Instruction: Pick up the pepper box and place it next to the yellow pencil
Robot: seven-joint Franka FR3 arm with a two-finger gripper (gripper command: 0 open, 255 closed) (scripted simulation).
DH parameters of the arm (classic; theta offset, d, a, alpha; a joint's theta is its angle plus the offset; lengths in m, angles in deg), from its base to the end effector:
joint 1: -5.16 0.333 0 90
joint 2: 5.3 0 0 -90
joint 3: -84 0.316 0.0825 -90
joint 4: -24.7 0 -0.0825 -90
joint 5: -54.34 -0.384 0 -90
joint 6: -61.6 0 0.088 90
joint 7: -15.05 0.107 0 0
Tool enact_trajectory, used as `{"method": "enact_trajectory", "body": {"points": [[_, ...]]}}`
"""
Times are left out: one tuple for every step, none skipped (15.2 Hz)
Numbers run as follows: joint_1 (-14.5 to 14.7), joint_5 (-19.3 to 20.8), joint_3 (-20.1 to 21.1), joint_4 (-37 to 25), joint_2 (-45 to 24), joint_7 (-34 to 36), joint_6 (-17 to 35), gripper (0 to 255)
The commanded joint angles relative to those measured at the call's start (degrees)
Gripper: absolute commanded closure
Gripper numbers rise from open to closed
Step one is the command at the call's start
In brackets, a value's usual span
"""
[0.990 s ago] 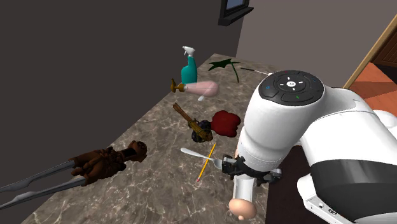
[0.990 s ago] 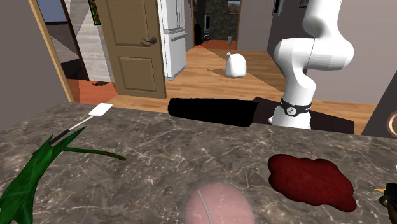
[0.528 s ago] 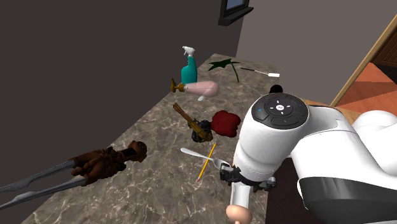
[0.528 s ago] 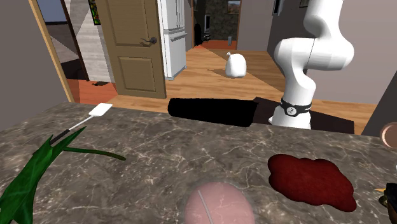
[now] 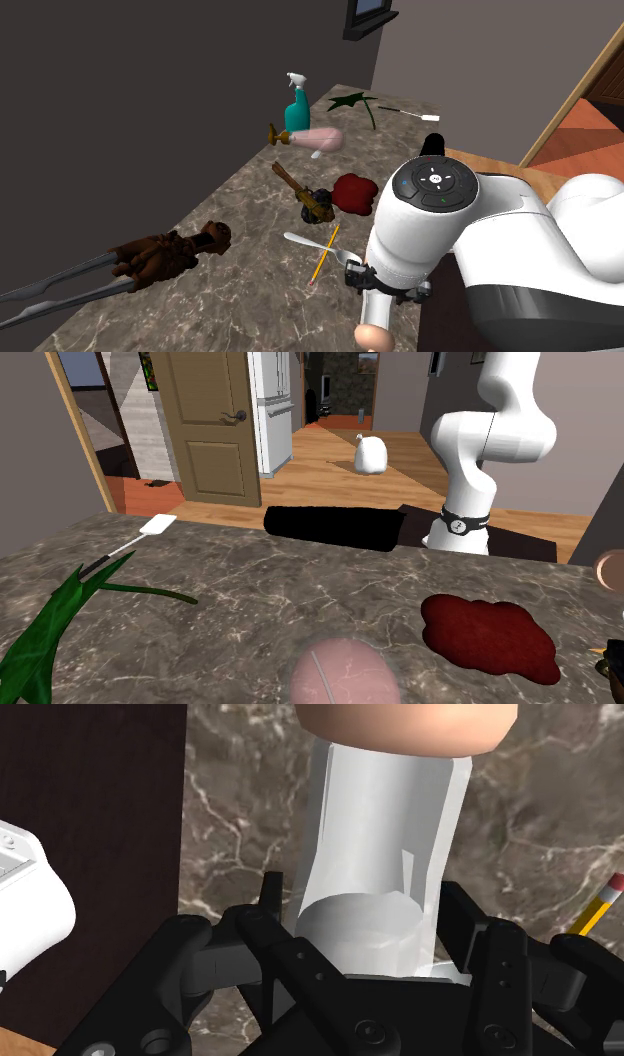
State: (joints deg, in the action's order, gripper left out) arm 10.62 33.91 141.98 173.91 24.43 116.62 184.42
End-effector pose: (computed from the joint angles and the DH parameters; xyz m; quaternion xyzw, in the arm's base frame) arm 0.1852 0.3522 0.3362 0.8787 -0.4681 0.0637 0.0679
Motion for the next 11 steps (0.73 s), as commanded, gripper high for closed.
{"method": "enact_trajectory", "body": {"points": [[0.0, 0.0, 0.0, 0.0, 0.0, 0.0, 0.0, 255], [0.0, 0.0, 0.0, 0.0, 0.0, 0.0, 0.0, 0], [0.0, 0.0, 0.0, 0.0, 0.0, 0.0, 0.0, 0], [0.0, 0.0, 0.0, 0.0, 0.0, 0.0, 0.0, 0], [0.0, 0.0, 0.0, 0.0, 0.0, 0.0, 0.0, 0], [0.0, 0.0, 0.0, 0.0, 0.0, 0.0, 0.0, 0], [0.0, 0.0, 0.0, 0.0, 0.0, 0.0, 0.0, 0], [0.7, 0.0, -1.2, -1.2, 1.2, -0.3, -2.4, 0], [1.2, 0.1, -2.4, -2.5, 2.2, -0.4, -4.7, 0], [1.7, 0.3, -3.4, -3.8, 3.1, -0.6, -6.9, 0], [2.0, 0.4, -4.2, -4.9, 3.8, -0.6, -8.6, 0]]}}
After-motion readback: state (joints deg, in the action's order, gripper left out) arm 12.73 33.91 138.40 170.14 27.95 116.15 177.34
